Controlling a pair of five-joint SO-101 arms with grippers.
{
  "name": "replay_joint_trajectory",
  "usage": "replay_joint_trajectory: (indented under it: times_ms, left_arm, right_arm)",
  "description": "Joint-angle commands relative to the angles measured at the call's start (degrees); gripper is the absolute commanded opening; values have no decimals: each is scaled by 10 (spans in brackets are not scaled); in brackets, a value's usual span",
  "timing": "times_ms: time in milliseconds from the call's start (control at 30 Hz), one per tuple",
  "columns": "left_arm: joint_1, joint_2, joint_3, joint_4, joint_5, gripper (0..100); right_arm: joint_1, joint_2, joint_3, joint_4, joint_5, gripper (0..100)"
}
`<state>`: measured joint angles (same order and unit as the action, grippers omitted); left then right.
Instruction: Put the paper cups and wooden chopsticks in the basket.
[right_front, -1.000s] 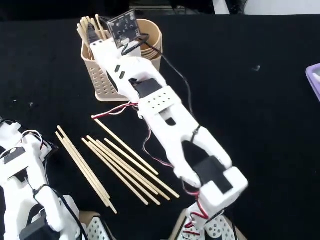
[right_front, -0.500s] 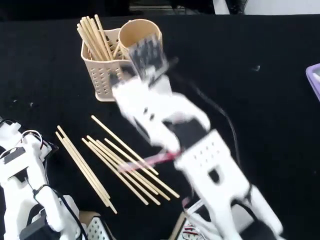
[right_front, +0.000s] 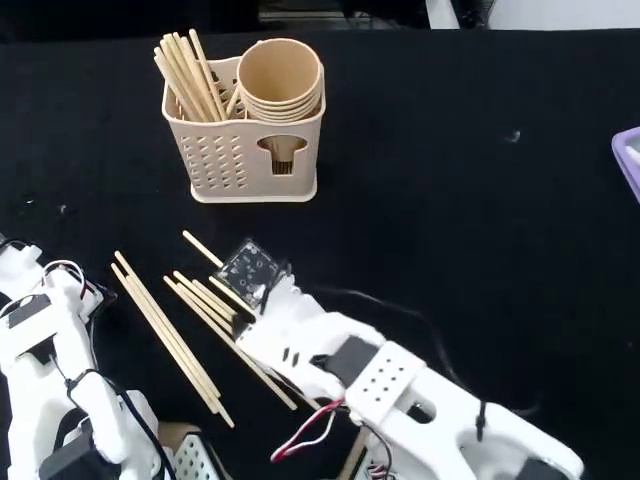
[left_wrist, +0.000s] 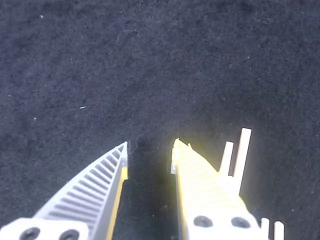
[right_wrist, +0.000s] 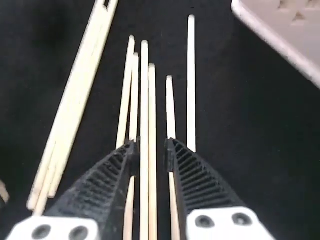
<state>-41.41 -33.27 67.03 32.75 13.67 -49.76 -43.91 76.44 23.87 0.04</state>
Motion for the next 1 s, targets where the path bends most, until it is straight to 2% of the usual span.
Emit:
replay_joint_trajectory:
  times_ms: [0, 233, 400, 567, 967]
  left_arm:
    - [2, -11, -22, -12, 1, 146]
    - [2, -11, -21, -12, 1, 146]
    - [2, -11, -21, -12, 1, 146]
    - [4, -11, -21, -12, 1, 146]
    - [4, -11, -21, -12, 1, 146]
  right_arm:
    - [-7, 55, -25, -21, 5, 96]
    - [4, 244, -166, 45, 12, 96]
    - [47, 335, -223, 47, 120, 96]
    - [58, 347, -242, 79, 172, 93]
    - [56, 339, -243, 98, 185, 88]
